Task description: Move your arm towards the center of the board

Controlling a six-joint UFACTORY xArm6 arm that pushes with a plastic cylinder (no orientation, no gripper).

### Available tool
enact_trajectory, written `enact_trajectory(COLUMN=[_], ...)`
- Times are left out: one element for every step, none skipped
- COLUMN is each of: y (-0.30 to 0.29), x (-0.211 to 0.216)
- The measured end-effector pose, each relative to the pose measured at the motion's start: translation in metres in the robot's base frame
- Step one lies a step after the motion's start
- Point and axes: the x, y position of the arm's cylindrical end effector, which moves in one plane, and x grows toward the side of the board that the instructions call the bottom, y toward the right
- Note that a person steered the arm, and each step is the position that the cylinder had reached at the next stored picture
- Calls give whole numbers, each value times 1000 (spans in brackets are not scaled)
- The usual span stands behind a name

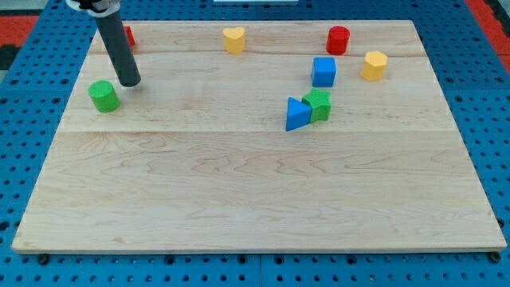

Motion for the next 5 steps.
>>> enact_trajectory(y=[-63,-70,-74,-97,-91], x=[11,37,39,25,-3])
